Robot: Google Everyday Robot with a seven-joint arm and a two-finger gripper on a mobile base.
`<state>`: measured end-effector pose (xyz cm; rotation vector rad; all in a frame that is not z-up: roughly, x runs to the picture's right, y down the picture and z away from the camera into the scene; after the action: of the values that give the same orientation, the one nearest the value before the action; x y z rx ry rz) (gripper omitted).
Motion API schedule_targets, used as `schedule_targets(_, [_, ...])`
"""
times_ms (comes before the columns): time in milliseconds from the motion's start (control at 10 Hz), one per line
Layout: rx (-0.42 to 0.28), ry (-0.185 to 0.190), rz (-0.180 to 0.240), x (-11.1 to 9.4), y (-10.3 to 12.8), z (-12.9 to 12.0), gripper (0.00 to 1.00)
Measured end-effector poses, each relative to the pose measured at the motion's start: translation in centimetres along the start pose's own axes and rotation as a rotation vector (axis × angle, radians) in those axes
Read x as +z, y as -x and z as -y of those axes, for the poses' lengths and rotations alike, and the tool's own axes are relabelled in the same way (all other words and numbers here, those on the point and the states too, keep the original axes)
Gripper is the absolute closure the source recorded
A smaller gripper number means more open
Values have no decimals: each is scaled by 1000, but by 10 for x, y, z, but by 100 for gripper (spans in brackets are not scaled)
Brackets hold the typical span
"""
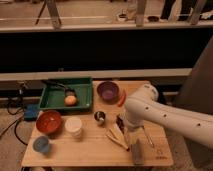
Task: Place banana in plastic cup
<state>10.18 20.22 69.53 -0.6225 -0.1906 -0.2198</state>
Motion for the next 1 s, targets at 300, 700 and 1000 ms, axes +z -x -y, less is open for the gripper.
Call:
schedule_targets(300, [14, 5, 13, 17, 11, -1, 20])
schedule_targets(700, [21, 15, 27, 41, 25, 0, 20])
schedule_targets(1000, [14, 25, 34, 56, 34, 1, 20])
